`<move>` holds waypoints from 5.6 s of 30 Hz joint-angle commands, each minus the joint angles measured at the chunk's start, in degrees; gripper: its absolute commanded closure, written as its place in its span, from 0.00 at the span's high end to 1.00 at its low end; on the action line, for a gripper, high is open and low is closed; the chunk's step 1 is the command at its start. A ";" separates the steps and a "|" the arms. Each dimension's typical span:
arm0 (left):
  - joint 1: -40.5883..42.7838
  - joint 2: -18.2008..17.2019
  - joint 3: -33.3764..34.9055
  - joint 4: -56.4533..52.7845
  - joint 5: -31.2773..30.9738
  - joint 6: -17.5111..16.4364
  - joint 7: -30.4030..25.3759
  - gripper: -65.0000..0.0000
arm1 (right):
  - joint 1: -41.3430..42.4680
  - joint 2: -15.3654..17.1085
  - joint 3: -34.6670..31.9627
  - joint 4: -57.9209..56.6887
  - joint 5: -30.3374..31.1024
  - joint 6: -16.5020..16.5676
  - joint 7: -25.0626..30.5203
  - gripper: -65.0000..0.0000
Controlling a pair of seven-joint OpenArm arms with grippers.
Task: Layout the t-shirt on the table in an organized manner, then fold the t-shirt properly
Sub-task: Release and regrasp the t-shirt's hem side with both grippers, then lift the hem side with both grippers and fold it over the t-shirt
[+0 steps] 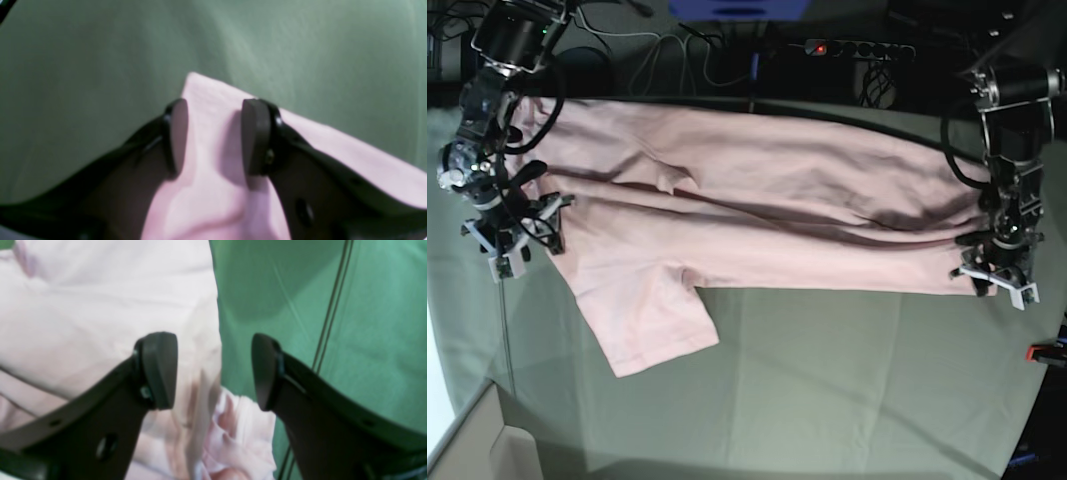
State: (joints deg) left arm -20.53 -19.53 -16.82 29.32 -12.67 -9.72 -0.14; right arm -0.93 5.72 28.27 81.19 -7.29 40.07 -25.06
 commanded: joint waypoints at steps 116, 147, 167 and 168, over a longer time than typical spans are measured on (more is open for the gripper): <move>-1.49 0.58 -0.02 22.15 -0.39 0.09 -1.04 0.00 | 19.96 4.26 -1.94 -5.36 -1.02 -0.07 5.59 0.00; 13.28 2.08 -7.23 35.16 -0.39 -0.35 4.93 0.00 | 0.27 -3.30 7.02 4.48 -0.84 -0.07 5.59 0.00; 25.15 2.08 -12.76 35.25 -0.39 -0.44 4.76 0.00 | -12.30 -6.55 6.76 4.57 -0.84 -0.07 5.94 0.00; 25.50 2.08 -12.85 35.25 -0.39 -0.44 4.76 0.00 | -12.65 -6.64 6.76 4.57 -0.84 -0.07 5.94 0.00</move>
State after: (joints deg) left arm 5.10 -16.21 -29.21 63.44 -13.04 -10.57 6.42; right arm -13.41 -1.56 34.85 84.66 -8.69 40.29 -20.29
